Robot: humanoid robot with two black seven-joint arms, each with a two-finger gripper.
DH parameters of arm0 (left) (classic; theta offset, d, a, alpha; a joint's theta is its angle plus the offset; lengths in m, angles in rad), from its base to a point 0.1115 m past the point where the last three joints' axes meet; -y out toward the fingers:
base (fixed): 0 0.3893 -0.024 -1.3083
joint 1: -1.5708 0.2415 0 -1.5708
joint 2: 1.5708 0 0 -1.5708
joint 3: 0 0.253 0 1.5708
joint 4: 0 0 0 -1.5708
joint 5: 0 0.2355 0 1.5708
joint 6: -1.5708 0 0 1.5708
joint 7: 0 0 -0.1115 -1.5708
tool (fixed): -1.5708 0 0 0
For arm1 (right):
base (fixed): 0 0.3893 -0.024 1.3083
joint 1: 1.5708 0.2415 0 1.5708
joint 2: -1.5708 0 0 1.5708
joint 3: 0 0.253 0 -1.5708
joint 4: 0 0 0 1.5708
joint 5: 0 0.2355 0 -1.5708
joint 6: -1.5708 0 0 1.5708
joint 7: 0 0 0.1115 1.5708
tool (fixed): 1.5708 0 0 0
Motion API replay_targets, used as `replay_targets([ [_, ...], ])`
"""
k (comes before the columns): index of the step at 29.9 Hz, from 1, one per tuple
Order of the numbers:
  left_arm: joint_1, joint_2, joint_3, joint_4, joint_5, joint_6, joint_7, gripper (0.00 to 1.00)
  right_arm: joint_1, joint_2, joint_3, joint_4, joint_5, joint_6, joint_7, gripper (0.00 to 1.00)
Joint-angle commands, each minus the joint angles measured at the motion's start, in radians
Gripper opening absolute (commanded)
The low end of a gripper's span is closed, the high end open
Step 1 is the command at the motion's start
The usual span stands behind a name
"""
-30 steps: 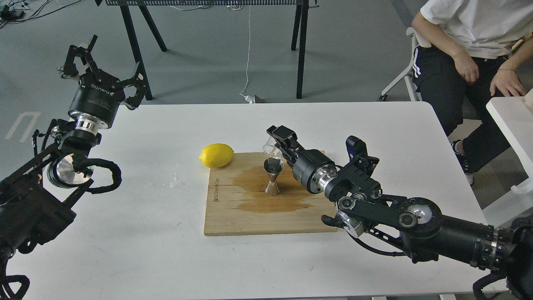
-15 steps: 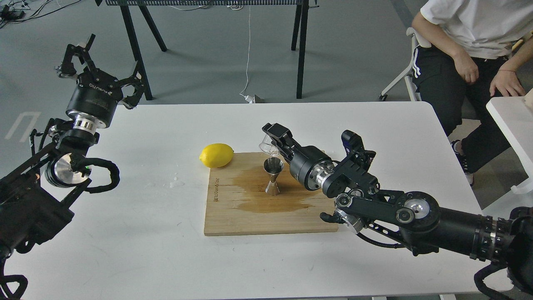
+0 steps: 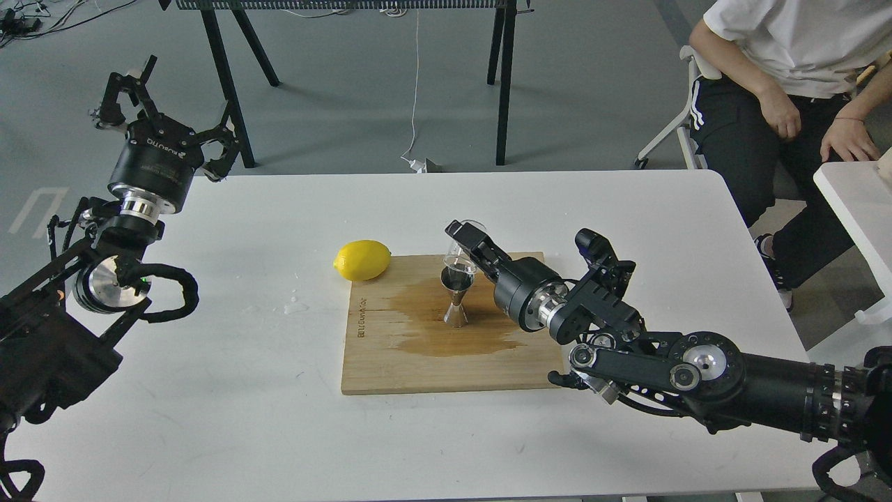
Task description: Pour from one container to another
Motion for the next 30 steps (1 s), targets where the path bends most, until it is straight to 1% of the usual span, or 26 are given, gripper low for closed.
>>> replay_targets([
  [1, 0.0, 0.003, 0.0, 0.0, 0.0, 0.0, 0.0, 1.0, 0.005, 0.001, -0.006, 0.001, -0.021, -0.004, 0.0, 0.39],
  [11, -0.002, 0.011, -0.005, -0.003, 0.0, 0.0, 0.0, 1.0, 0.034, -0.017, -0.013, 0.015, -0.026, -0.004, 0.006, 0.39],
  [14, -0.002, 0.01, -0.005, -0.003, 0.0, 0.0, 0.0, 1.0, 0.034, -0.025, -0.014, 0.023, -0.059, -0.004, 0.025, 0.39],
  [18, -0.002, 0.01, -0.003, -0.003, 0.0, 0.0, 0.0, 1.0, 0.033, -0.036, -0.028, 0.026, -0.072, -0.004, 0.032, 0.39],
  [21, -0.002, 0.009, -0.003, -0.003, 0.0, 0.002, 0.0, 1.0, 0.033, -0.041, -0.031, 0.027, -0.07, -0.004, 0.054, 0.39],
  [27, -0.003, 0.01, -0.006, -0.003, 0.0, 0.002, 0.0, 1.0, 0.01, -0.048, -0.002, 0.029, -0.058, -0.004, 0.058, 0.39],
  [30, -0.003, 0.01, -0.005, -0.003, 0.0, 0.0, 0.0, 1.0, -0.018, -0.054, 0.049, 0.039, -0.053, -0.004, 0.055, 0.39],
])
